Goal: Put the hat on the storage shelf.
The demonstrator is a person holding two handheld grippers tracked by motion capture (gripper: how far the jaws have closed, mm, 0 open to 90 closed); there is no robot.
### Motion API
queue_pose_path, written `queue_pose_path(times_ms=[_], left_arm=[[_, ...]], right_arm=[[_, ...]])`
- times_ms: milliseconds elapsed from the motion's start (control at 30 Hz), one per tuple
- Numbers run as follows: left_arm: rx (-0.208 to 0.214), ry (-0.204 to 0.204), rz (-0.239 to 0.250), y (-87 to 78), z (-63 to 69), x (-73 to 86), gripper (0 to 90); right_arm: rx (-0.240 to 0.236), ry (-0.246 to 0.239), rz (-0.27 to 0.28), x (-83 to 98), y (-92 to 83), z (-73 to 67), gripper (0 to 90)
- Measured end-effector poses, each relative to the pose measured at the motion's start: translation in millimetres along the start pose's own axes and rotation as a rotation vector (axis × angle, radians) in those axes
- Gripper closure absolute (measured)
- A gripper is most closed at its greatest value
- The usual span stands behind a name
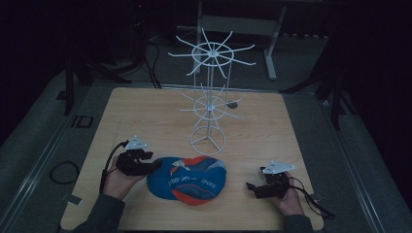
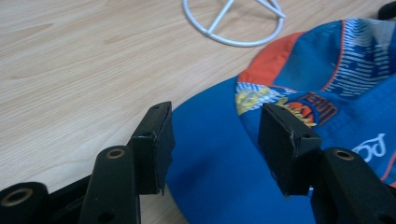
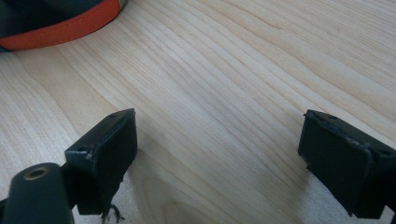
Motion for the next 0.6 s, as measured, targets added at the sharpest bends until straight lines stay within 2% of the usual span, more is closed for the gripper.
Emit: queue_pose_path(times_ms=[333, 367, 467, 600], left_arm=[[0.047, 0.065, 0.015, -0.3, 19.0, -7.9, 45.0], [0.056, 0.083, 0.017, -0.1, 23.5, -10.1, 45.0], [0.07, 0.09, 0.026, 0.8, 29.9, -12.9, 45.1], [0.095, 0.12, 0.023, 2.1, 39.6, -16.9, 45.0]], right_arm=[[0.0, 0.0, 0.0, 0.0, 0.0, 0.0, 11.6], [0.0, 0.0, 0.0, 0.0, 0.0, 0.0, 11.6], [0.0, 0.0, 0.0, 0.0, 0.0, 0.0, 11.6], [0.0, 0.0, 0.0, 0.0, 0.0, 0.0, 11.5]])
Point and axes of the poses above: each handheld gripper's, and its own axes: y roughly forward along the jaws, x roughly out of its underside, z roughly to its right, the point moved 2 cm from there along y, roughly forward along the jaws, and after that the axes turned 11 degrees about -x, right-handed, at the moved point
